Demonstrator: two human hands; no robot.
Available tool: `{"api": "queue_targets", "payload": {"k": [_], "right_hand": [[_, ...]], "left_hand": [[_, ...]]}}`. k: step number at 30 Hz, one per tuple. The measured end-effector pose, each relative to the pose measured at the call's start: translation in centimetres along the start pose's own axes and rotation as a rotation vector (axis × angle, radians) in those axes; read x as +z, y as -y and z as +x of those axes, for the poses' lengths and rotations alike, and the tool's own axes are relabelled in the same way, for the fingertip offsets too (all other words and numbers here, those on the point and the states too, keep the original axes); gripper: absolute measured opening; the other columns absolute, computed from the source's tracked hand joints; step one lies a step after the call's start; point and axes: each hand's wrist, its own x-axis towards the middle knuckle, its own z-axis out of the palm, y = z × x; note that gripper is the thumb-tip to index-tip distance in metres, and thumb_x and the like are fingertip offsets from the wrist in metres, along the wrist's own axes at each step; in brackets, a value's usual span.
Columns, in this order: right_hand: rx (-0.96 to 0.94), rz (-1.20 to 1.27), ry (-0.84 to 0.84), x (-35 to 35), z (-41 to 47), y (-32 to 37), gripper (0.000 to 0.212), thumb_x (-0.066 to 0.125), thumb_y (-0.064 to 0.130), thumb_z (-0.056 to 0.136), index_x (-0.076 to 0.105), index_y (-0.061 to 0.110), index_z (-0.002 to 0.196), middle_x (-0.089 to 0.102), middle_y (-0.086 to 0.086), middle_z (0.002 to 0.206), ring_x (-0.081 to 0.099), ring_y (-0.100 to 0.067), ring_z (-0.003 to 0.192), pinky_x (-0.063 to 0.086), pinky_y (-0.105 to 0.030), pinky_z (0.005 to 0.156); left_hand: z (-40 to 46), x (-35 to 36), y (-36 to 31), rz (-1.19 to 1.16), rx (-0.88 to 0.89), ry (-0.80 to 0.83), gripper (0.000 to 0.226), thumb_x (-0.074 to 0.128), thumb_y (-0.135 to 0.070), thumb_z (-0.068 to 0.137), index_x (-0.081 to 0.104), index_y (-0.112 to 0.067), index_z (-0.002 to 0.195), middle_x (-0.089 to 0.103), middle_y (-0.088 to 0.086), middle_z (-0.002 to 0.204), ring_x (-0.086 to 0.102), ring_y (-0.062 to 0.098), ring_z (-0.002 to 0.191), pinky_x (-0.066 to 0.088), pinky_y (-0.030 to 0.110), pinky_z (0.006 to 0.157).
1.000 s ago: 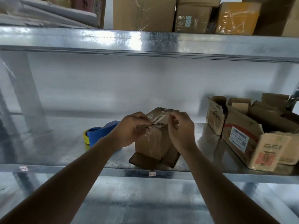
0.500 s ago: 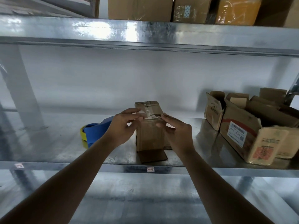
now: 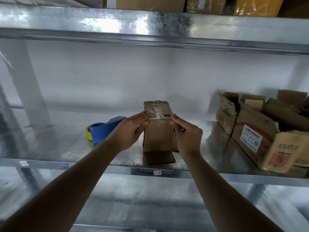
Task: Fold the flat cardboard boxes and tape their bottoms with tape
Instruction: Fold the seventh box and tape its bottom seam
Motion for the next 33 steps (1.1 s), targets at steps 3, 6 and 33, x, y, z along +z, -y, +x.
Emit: {"api": "queue_targets", "payload": {"k": [3, 6, 33], "right_hand": [[0.017, 0.014, 0.014, -0.1, 0.0, 0.2, 0.029, 0.081, 0.014, 0.089, 0.077, 0.011, 0.118, 0.075, 0.001, 0.119, 0.068, 0.000, 0.112, 0.056, -0.021, 0.098], [0.005, -0.012, 0.009, 0.0, 0.3, 0.2, 0.025, 0.082, 0.012, 0.088, 0.080, 0.010, 0.113, 0.076, 0.003, 0.114, 0.069, 0.002, 0.108, 0.057, -0.026, 0.097], [0.049, -0.136, 0.234, 0.7, -1.2, 1.7, 0.046, 0.070, 0.015, 0.098, 0.059, 0.021, 0.143, 0.059, -0.003, 0.146, 0.056, -0.019, 0.135, 0.053, -0.043, 0.108]], "left_hand": [[0.0, 0.0, -0.4, 0.031, -0.062, 0.013, 0.066, 0.026, -0.060, 0.106, 0.031, -0.026, 0.162, 0.034, -0.006, 0.165, 0.039, 0.018, 0.150, 0.039, 0.042, 0.121], [0.2, 0.3, -0.8, 0.078, -0.136, 0.018, 0.074, 0.016, -0.068, 0.102, 0.007, -0.030, 0.165, 0.008, -0.014, 0.169, 0.011, 0.009, 0.158, 0.020, 0.028, 0.123], [-0.2, -0.5, -3.2, -0.278, -0.404, 0.187, 0.068, 0.042, -0.035, 0.109, 0.005, -0.025, 0.165, 0.050, -0.011, 0.153, 0.049, 0.014, 0.140, 0.037, 0.009, 0.098]]}}
